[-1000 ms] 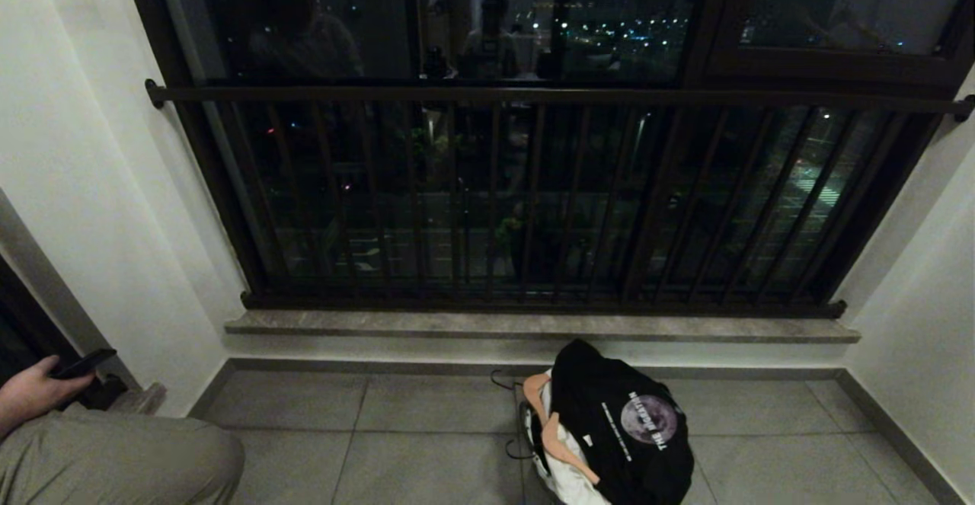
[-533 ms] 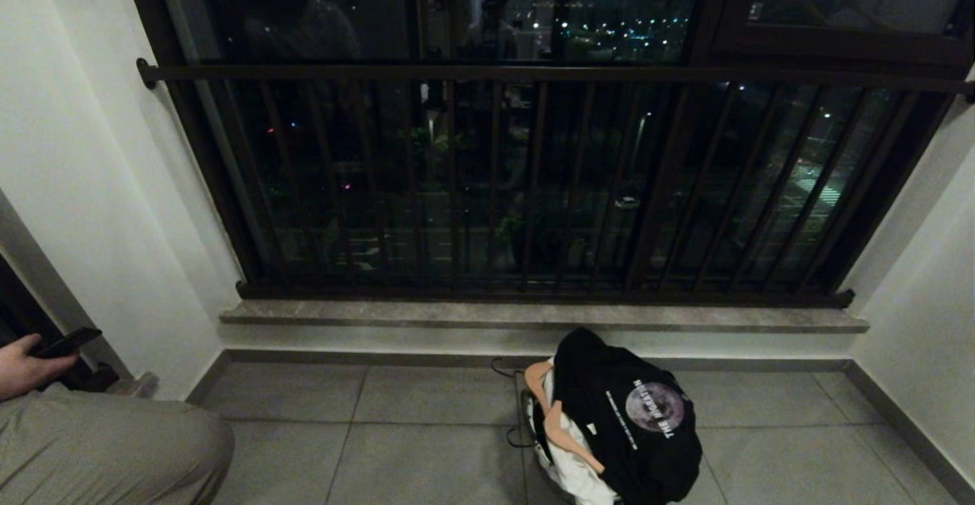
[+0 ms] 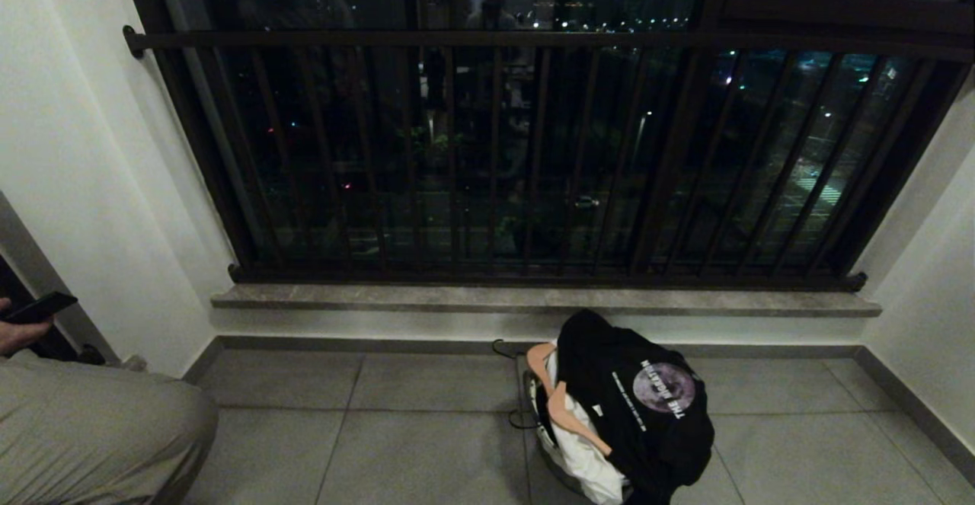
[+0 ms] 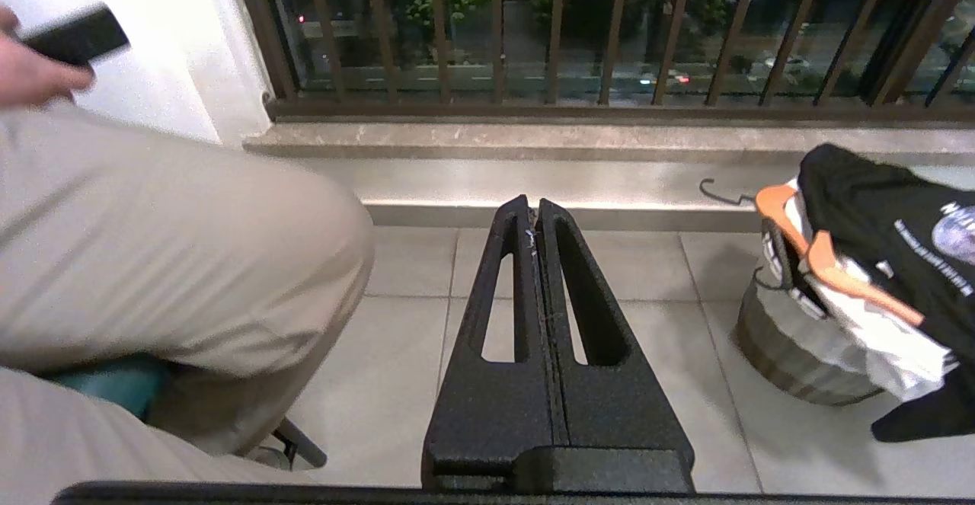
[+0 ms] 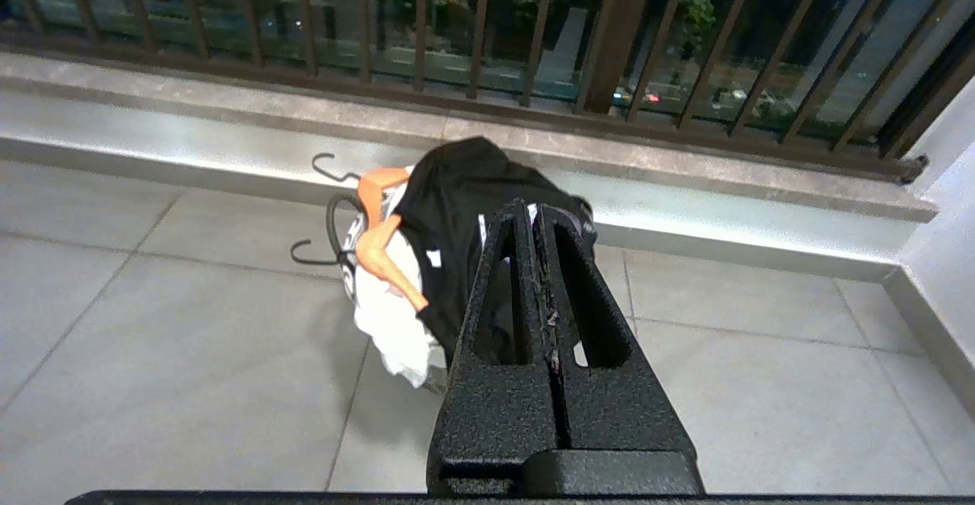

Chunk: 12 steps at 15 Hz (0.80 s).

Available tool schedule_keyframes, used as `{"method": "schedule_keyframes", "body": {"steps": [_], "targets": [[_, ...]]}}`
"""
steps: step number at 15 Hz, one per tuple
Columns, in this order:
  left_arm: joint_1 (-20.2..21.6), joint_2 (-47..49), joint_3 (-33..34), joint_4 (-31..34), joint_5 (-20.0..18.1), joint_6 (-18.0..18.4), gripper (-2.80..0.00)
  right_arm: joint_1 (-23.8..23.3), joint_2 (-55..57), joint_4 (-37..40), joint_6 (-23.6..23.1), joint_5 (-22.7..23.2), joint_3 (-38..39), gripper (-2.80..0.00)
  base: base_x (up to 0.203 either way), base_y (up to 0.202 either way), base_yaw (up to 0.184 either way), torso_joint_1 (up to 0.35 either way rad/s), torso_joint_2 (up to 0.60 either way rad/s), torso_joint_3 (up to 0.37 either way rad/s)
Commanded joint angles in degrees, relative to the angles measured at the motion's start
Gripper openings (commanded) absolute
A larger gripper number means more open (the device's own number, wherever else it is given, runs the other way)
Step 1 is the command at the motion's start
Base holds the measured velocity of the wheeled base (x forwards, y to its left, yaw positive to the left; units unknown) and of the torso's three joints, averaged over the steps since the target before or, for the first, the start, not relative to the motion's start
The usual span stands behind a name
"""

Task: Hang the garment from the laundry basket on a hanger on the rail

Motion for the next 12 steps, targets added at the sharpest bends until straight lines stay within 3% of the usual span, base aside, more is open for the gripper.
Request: {"method": "schedule_keyframes", "body": {"steps": [1, 12], "targets": [[0.0, 0.0, 0.4, 0.0, 0.1, 0.0, -2.8, 0.0, 0.0, 0.0, -0.1, 0.0, 0.0, -2.8, 0.0, 0.0, 0.0, -0.178, 0.51, 0.334], [0.0, 0.0, 0.4, 0.0, 0.1, -0.1, -2.8, 0.0, 0.0, 0.0, -0.1, 0.1, 0.0, -2.8, 0.0, 0.0, 0.0, -0.119, 0.46, 0.332]]}}
